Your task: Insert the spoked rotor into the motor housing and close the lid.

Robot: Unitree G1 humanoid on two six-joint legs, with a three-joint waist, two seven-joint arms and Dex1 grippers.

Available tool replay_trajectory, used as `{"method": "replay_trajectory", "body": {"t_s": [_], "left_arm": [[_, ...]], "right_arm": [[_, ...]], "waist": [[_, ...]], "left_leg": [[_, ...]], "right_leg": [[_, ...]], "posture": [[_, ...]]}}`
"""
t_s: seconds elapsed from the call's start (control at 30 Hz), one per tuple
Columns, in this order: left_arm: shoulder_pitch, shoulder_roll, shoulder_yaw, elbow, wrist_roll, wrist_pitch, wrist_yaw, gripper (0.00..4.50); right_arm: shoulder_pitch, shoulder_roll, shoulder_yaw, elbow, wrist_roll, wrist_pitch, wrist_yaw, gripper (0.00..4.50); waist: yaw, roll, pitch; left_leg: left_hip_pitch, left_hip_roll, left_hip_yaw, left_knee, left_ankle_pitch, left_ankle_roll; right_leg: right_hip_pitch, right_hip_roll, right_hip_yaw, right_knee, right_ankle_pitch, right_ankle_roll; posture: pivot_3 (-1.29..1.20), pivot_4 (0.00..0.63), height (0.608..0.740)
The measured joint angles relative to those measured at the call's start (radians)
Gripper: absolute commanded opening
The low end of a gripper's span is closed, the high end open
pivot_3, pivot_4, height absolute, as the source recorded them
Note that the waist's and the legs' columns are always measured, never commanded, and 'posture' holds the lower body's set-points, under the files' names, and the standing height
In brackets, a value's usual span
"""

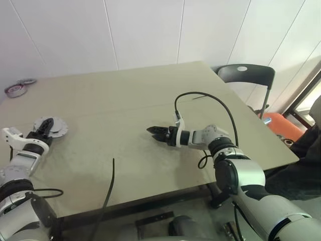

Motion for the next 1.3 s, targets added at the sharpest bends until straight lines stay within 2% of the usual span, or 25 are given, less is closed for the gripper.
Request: {"method": "replay_trajectory", "body": {"t_s": [0.43,1.03,1.13,1.23,1.27,1.3], "left_arm": [[-0.049,0.027,0.021,0.158,0.086,-0.090,-0.005,2.71],[-0.109,0.026,-0.018,0.229,0.225,-0.145,0.000,2.71],[-0.115,0.026,-0.020,0.233,0.236,-0.150,0.000,3.25],[-0.118,0.022,-0.021,0.238,0.250,-0.163,0.003,4.25],[-0.118,0.020,-0.021,0.239,0.251,-0.166,0.004,4.46],[-0.118,0.019,-0.021,0.241,0.252,-0.166,0.004,4.46]], "right_arm": [[0.008,-0.003,0.001,0.000,-0.005,-0.012,-0.008,3.54],[0.022,-0.006,0.003,-0.001,-0.022,-0.027,-0.033,3.54],[0.022,-0.006,0.002,-0.001,-0.021,-0.030,-0.039,3.58],[0.021,-0.005,0.000,-0.001,-0.021,-0.035,-0.044,3.58],[0.022,-0.005,0.000,-0.001,-0.021,-0.037,-0.045,3.58],[0.022,-0.005,0.000,-0.001,-0.021,-0.039,-0.046,3.58]], "waist": [[0.002,-0.001,0.000],[0.002,-0.001,-0.001],[0.002,-0.001,-0.001],[0.002,-0.001,-0.001],[0.002,-0.001,-0.001],[0.002,-0.001,-0.001]], "left_leg": [[-0.001,0.000,-0.001,0.000,0.000,0.000],[-0.001,-0.001,-0.001,0.000,0.000,-0.001],[-0.001,-0.002,-0.001,0.000,0.001,-0.001],[-0.001,-0.002,-0.001,0.000,0.001,-0.001],[-0.001,-0.002,-0.001,0.000,0.001,-0.001],[-0.001,-0.003,-0.001,0.000,0.001,-0.001]], "right_leg": [[-0.001,-0.004,-0.001,0.001,0.000,0.000],[-0.002,-0.006,-0.001,0.003,0.000,0.000],[-0.002,-0.007,-0.001,0.003,0.000,0.000],[-0.002,-0.008,-0.002,0.004,0.000,0.000],[-0.002,-0.008,-0.002,0.004,0.000,0.000],[-0.002,-0.008,-0.002,0.004,0.000,0.000]], "posture": [[0.00,0.000,0.740],[0.00,0.000,0.740],[0.00,0.000,0.740],[0.00,0.000,0.740],[0.00,0.000,0.740],[0.00,0.000,0.740]]}}
